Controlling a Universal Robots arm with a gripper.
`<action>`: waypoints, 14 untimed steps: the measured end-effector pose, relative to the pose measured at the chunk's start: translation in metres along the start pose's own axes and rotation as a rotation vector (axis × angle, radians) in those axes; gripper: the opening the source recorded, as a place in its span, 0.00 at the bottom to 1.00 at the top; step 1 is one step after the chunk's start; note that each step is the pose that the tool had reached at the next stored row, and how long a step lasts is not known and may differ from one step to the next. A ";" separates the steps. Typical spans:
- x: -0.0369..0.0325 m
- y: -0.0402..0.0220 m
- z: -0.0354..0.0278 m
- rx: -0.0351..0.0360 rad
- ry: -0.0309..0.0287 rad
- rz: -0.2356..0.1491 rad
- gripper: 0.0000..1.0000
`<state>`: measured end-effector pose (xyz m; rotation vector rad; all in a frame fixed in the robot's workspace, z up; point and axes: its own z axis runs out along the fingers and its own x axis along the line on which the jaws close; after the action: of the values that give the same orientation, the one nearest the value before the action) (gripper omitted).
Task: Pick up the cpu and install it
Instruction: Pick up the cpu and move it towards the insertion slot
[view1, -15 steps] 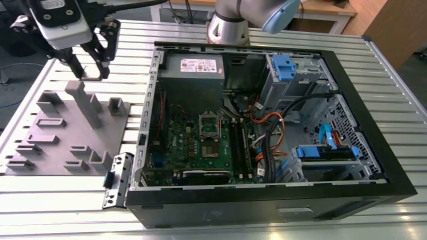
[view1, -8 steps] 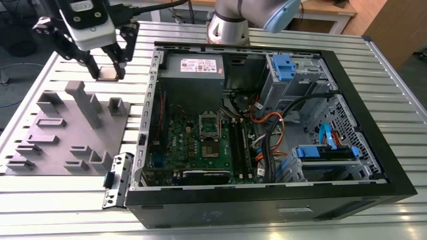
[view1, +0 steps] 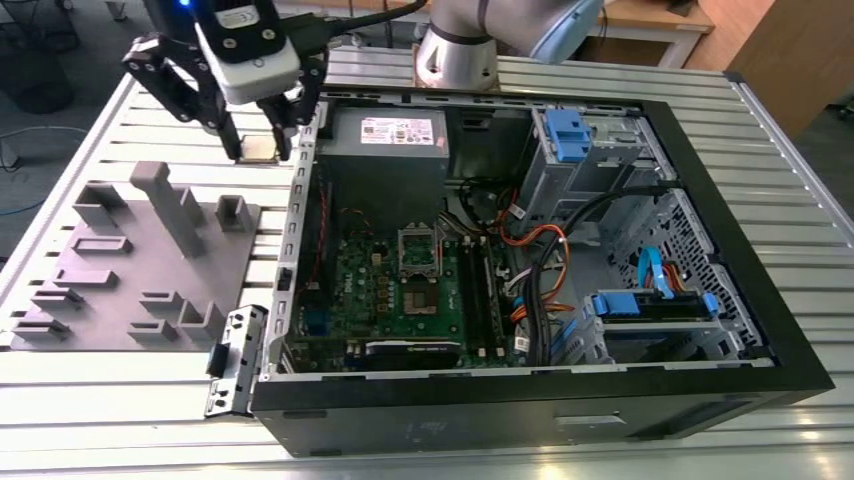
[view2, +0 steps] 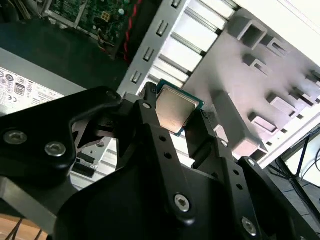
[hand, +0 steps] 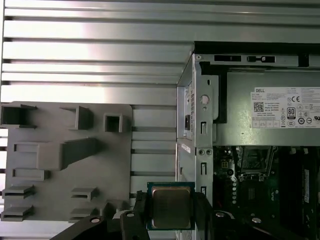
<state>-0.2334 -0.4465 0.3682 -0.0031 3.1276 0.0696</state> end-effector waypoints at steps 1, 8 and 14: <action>-0.0045 0.0000 0.0001 -0.0001 0.0004 0.000 0.47; -0.0363 -0.0002 0.0008 -0.0001 0.0031 0.000 0.47; -0.0635 -0.0003 0.0014 0.0000 0.0047 0.000 0.47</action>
<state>-0.1699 -0.4466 0.3676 -0.0030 3.1323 0.0697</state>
